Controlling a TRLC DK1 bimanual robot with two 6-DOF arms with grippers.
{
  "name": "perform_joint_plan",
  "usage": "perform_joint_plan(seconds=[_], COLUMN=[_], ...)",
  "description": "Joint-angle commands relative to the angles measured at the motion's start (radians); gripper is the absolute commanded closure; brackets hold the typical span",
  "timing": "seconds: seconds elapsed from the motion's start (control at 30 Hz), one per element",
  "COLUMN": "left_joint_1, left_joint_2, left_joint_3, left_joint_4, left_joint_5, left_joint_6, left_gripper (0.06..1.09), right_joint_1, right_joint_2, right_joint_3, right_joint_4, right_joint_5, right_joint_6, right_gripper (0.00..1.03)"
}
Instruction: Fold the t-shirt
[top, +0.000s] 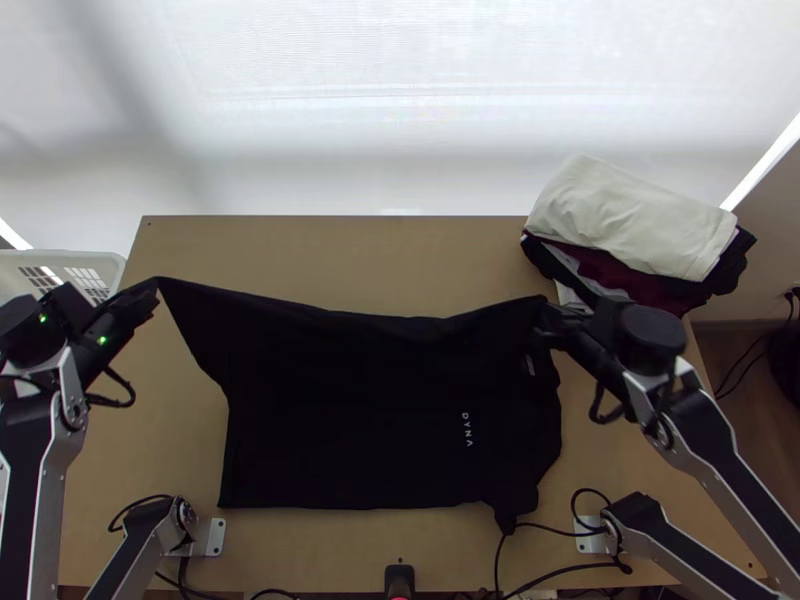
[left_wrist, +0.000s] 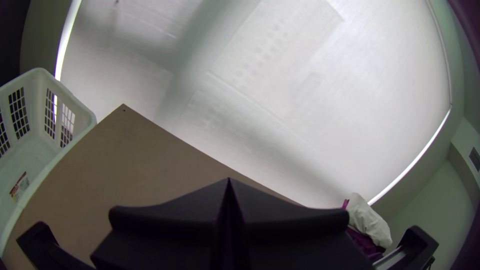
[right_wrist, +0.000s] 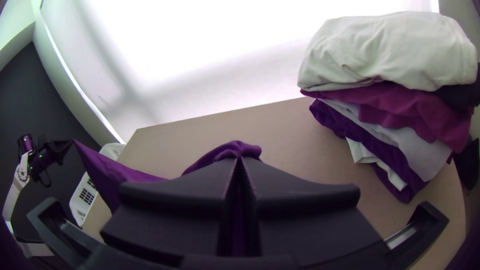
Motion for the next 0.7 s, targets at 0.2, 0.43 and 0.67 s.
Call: perform_joint_plan(seconds=[0.2, 0.43, 0.67], left_joint_1=[-0.010, -0.002, 0.011], left_joint_2=[0.390, 0.619, 0.792], left_joint_3=[0.111, 0.209, 0.308], left_joint_4=[0.139, 0.203, 0.226], left_joint_5=[-0.055, -0.078, -0.115], left_joint_6=[0.004, 0.018, 0.027], left_gripper=[1.05, 1.05, 1.05], right_joint_1=[-0.049, -0.075, -0.095], right_joint_2=[0.383, 0.605, 0.803], right_joint_3=[0.128, 0.238, 0.396], right_joint_4=[0.175, 0.282, 0.284], right_joint_5=[-0.020, -0.017, 0.015], right_joint_6=[0.054, 0.051, 0.060], right_gripper=[1.00, 1.00, 1.00])
